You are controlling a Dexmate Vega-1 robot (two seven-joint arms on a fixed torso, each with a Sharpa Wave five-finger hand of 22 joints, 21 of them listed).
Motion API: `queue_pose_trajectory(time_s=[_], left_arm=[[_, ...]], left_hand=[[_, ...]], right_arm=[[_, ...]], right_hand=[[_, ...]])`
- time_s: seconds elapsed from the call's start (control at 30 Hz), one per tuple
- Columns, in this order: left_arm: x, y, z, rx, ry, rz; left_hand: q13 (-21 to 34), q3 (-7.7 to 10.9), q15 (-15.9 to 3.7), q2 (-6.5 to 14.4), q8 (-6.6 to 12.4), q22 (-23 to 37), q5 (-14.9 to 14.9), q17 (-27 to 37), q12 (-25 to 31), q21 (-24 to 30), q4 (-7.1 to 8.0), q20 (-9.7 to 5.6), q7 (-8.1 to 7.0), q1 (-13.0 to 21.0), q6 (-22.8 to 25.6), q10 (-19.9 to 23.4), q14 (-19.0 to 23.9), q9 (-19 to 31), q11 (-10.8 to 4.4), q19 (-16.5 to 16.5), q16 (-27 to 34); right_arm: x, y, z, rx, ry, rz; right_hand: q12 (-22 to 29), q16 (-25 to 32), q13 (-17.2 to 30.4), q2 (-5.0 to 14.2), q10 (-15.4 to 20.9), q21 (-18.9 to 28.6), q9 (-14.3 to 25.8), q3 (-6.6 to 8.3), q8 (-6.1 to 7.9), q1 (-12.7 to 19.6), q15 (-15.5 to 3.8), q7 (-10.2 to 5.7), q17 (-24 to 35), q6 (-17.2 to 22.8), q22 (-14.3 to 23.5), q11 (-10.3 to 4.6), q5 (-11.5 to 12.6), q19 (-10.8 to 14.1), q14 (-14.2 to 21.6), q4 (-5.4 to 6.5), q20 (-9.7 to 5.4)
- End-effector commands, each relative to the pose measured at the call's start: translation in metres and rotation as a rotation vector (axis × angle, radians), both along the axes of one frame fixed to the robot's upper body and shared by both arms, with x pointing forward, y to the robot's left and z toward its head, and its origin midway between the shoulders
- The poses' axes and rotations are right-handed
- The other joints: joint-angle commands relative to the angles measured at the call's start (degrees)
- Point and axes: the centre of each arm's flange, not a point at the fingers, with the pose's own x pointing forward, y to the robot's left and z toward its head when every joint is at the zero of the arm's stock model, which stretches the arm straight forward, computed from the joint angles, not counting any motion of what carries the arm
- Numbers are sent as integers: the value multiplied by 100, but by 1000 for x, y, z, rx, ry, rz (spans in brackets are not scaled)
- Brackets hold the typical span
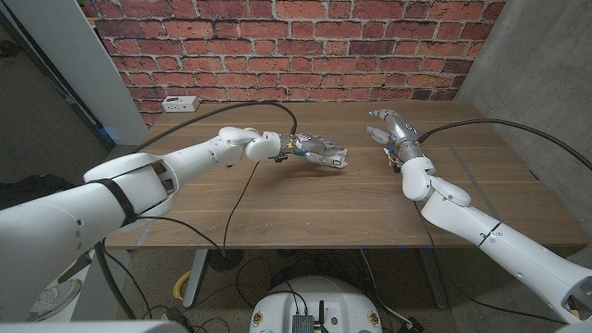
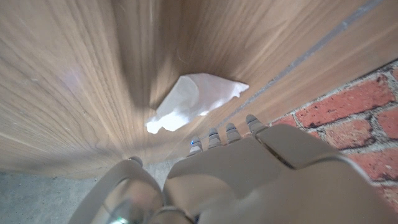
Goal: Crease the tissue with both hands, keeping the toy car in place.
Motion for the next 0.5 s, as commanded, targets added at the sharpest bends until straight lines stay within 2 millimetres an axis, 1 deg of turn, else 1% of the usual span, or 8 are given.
queue_pose_trajectory(time_s=[0.03,0.2,0.23,0.27,0.5], left_arm=[[-13,13,14,-142,-82,-27],[-17,22,18,-225,-80,-23],[-18,27,20,-265,-78,-22],[-18,27,20,-266,-78,-21],[-23,44,22,-412,-51,-20]], left_hand=[[16,-3,29,535,19,9,20,10,10,94,-29,63,-35,68,-1082,-1032,-1441,13,-42,-1494,-14],[17,5,45,536,7,7,22,8,2,110,-35,89,-38,80,-1060,-1017,-1406,13,-41,-1437,-20],[17,8,48,537,4,7,22,8,1,120,-37,103,-38,84,-1053,-1009,-1396,13,-44,-1407,-22],[18,9,47,538,5,7,22,8,0,123,-38,105,-43,86,-1041,-1005,-1391,13,-41,-1396,-23],[17,26,52,538,-2,5,24,5,7,153,-50,141,-53,108,-983,-933,-1300,12,-45,-1293,-17]], right_arm=[[-1,-1,-1,21,-3,25],[-1,-1,-2,49,-8,57],[0,-1,-2,65,-9,70],[0,-1,-2,65,-10,71],[1,0,-4,111,-15,117]], right_hand=[[-21,8,14,3,0,-4,10,22,-20,-60,13,-5,24,4,18,-12,-1,-4,25,41,-8],[-26,7,14,1,-7,-3,10,24,-20,-73,21,-4,23,3,19,-8,-1,2,27,40,-5],[-26,6,14,1,-8,-4,10,25,-20,-76,26,-3,23,4,19,-8,-1,1,26,40,-6],[-28,6,14,1,-10,-3,10,26,-21,-79,36,-3,23,2,19,-10,-1,4,28,40,-6],[-28,6,14,8,-4,1,10,37,-21,-92,44,12,22,2,19,-10,2,21,34,37,-1]])
